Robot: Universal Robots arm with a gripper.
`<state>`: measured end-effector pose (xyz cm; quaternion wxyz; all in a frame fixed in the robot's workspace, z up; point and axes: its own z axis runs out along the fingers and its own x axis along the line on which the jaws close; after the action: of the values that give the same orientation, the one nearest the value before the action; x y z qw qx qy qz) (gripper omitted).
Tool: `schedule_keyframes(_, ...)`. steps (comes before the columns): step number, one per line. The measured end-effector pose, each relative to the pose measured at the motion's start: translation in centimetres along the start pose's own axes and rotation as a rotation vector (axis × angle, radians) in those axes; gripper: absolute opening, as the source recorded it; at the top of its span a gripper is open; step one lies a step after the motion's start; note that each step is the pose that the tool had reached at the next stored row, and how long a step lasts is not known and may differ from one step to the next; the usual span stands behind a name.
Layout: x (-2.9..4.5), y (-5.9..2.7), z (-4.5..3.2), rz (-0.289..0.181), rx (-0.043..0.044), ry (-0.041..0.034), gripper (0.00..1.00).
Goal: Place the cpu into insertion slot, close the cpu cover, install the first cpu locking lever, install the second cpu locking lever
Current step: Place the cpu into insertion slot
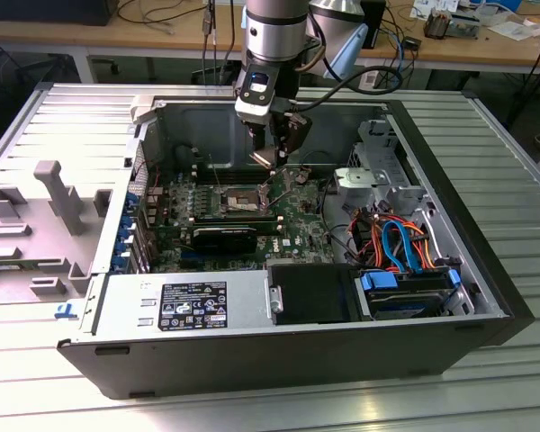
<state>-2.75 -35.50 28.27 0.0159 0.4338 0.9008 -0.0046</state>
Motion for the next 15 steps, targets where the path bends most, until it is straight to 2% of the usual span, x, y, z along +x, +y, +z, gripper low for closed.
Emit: schedule_keyframes(15,0.00,0.00,0.00,0.005,0.0038,-0.0045,0.54)
